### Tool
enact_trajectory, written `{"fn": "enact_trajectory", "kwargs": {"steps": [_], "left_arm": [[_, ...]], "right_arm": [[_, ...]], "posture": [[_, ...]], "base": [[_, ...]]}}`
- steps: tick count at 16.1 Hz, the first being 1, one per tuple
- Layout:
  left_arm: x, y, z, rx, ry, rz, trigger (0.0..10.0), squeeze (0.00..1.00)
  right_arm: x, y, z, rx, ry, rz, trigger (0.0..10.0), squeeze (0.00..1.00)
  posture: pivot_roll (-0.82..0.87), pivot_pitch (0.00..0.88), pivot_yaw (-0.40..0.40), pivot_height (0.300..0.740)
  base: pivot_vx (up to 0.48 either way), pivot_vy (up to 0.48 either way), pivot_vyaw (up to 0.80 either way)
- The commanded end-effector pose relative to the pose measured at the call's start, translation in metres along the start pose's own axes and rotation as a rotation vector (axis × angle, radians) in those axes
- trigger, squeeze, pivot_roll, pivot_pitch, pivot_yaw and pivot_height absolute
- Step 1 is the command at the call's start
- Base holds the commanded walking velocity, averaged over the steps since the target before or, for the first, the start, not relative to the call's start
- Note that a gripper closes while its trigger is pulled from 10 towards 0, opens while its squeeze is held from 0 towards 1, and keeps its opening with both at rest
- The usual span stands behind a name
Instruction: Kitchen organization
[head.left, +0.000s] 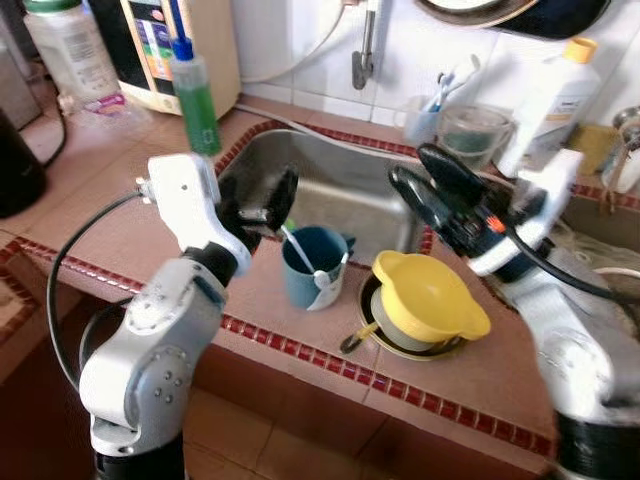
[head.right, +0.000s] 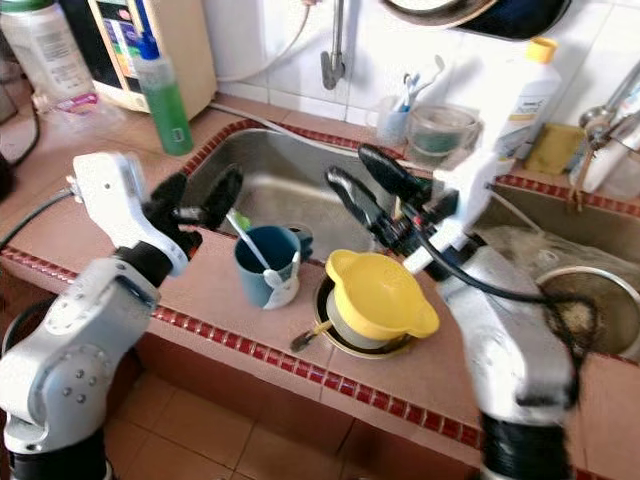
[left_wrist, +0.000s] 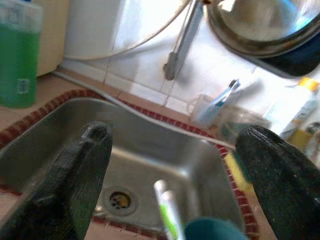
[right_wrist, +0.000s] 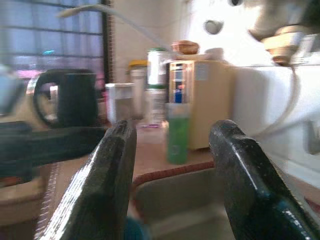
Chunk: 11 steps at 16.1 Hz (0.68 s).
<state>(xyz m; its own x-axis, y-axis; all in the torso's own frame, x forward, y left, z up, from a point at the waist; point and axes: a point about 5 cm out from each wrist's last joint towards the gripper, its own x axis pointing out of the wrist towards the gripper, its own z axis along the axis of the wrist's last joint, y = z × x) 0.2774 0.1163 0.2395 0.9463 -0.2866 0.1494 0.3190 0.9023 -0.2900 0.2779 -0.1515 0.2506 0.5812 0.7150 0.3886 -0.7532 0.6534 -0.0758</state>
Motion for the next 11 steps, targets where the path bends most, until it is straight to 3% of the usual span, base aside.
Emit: {"fn": "enact_trajectory", "kwargs": {"steps": [1, 5, 11], "left_arm": [[-0.001, 0.0, -0.002, 0.015, 0.009, 0.013, 10.0, 0.0], [0.002, 0.0, -0.013, 0.06, 0.035, 0.044, 10.0, 0.0], [0.01, -0.013, -0.037, 0.059, 0.109, -0.002, 10.0, 0.0]], "right_arm": [[-0.005, 0.007, 0.009, 0.005, -0.004, 0.044, 10.0, 0.0], [-0.032, 0.017, 0.011, 0.038, 0.086, 0.08, 10.0, 0.0], [-0.046, 0.028, 0.006, 0.062, 0.176, 0.082, 10.0, 0.0]], "posture": [[-0.13, 0.055, 0.014, 0.74], [-0.16, 0.057, 0.036, 0.74], [-0.2, 0.063, 0.057, 0.74]], "base": [[0.0, 0.0, 0.0], [0.0, 0.0, 0.0], [0.0, 0.0, 0.0]]}}
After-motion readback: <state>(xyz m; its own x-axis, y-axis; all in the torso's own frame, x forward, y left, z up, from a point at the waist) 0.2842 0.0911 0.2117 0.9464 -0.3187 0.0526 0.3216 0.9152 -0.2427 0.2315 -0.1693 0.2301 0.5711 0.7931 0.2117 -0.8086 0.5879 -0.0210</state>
